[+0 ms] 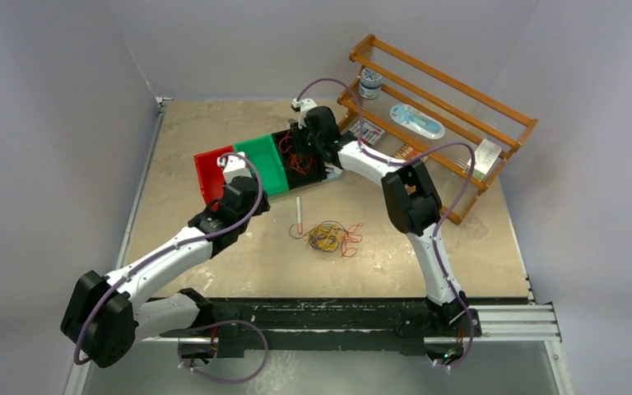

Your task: Untangle the cables

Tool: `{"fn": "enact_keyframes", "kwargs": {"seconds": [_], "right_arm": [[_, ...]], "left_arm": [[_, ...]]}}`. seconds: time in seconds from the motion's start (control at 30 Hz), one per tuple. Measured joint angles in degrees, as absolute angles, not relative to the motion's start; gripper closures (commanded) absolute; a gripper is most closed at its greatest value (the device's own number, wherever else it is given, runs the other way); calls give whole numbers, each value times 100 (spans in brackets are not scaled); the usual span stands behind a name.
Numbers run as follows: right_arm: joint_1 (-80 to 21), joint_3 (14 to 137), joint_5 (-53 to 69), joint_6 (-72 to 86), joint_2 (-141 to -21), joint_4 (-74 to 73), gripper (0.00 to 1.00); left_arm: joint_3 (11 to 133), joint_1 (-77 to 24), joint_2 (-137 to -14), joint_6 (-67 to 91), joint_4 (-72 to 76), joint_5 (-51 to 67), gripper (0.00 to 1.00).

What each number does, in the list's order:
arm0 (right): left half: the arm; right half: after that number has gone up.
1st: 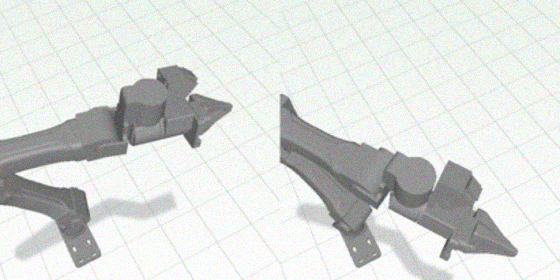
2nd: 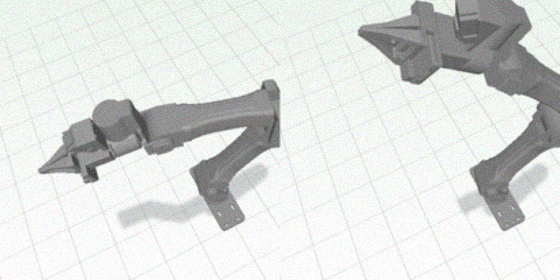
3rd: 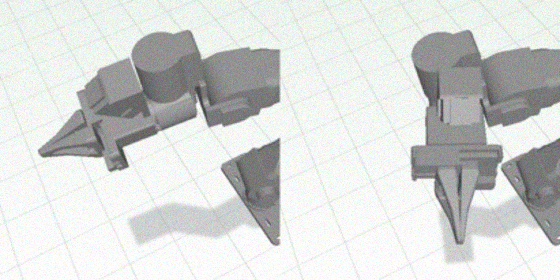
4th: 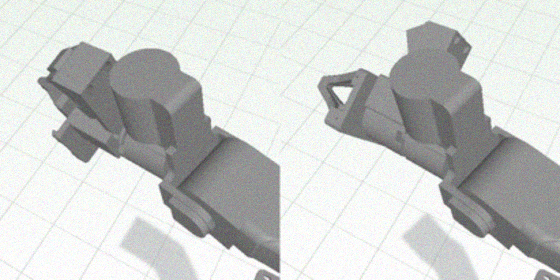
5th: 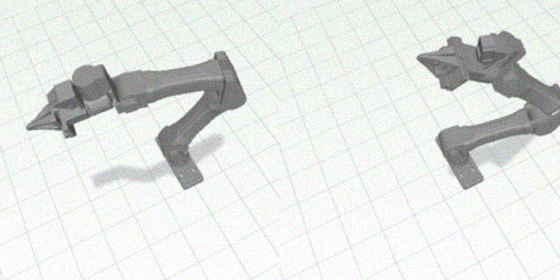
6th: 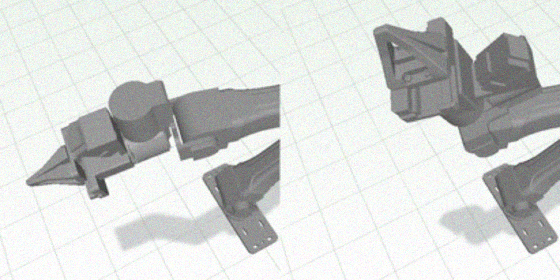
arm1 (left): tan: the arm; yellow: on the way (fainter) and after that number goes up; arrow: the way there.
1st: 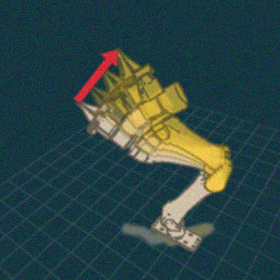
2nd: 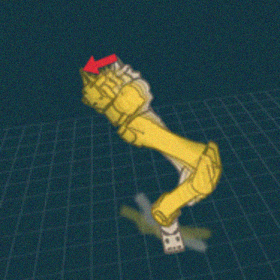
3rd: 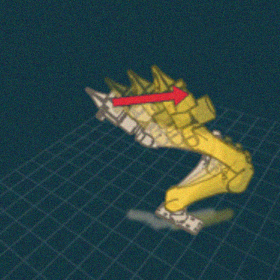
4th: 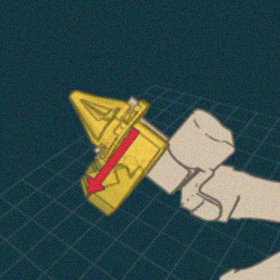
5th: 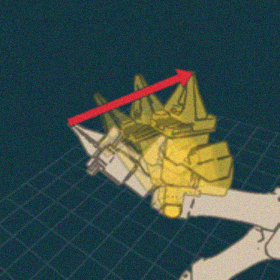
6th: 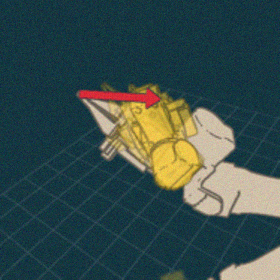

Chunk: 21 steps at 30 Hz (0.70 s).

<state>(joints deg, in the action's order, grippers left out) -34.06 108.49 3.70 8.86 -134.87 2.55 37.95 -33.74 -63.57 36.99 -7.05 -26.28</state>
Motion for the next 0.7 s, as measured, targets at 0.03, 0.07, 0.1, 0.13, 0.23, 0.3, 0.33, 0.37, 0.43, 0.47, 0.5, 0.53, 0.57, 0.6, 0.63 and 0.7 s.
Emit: {"fn": "enact_keyframes", "kwargs": {"seconds": [0.03, 0.07, 0.1, 0.13, 0.23, 0.3, 0.33, 0.37, 0.43, 0.47, 0.5, 0.53, 0.57, 0.6, 0.63, 0.7], "right_arm": [[-3406, 10739, 395, 875, -13391, 276, 62], [-3406, 10602, 401, 869, -13260, 294, 60], [-3406, 10451, 405, 864, -13096, 309, 59], [-3406, 10291, 412, 858, -12908, 331, 58], [-3406, 9861, 449, 847, -12258, 458, 55], [-3406, 9629, 508, 829, -11773, 613, 54], [-3406, 9564, 530, 823, -11592, 670, 53], [-3406, 9472, 543, 810, -11362, 764, 53], [-3406, 9264, 541, 794, -10980, 921, 52], [-3406, 9161, 543, 788, -10836, 980, 53], [-3404, 9026, 537, 786, -10689, 1052, 53], [-3398, 8884, 530, 788, -10565, 1096, 53], [-3389, 8757, 526, 788, -10473, 1122, 54], [-3378, 8641, 528, 792, -10414, 1131, 54], [-3369, 8567, 532, 792, -10394, 1131, 55], [-3336, 8396, 554, 821, -10385, 1125, 55]], "left_arm": [[3798, -3374, -6375, 3697, -705, -2624, 58], [3806, -3371, -6399, 3697, -711, -2620, 56], [3817, -3369, -6418, 3695, -718, -2613, 55], [3826, -3365, -6429, 3695, -725, -2604, 54], [3868, -3339, -6440, 3693, -744, -2587, 52], [3905, -3334, -6440, 3691, -746, -2580, 52], [3922, -3332, -6440, 3691, -742, -2574, 52], [3940, -3332, -6440, 3691, -742, -2571, 52], [3964, -3332, -6440, 3691, -740, -2550, 52], [3972, -3328, -6445, 3688, -738, -2528, 52], [3981, -3328, -6451, 3691, -735, -2508, 52], [3992, -3326, -6469, 3688, -731, -2467, 52], [4001, -3326, -6497, 3688, -720, -2421, 52], [4007, -3323, -6534, 3686, -696, -2368, 52], [4012, -3323, -6571, 3684, -676, -2314, 52], [4029, -3317, -6685, 3651, -626, -2115, 54]]}}
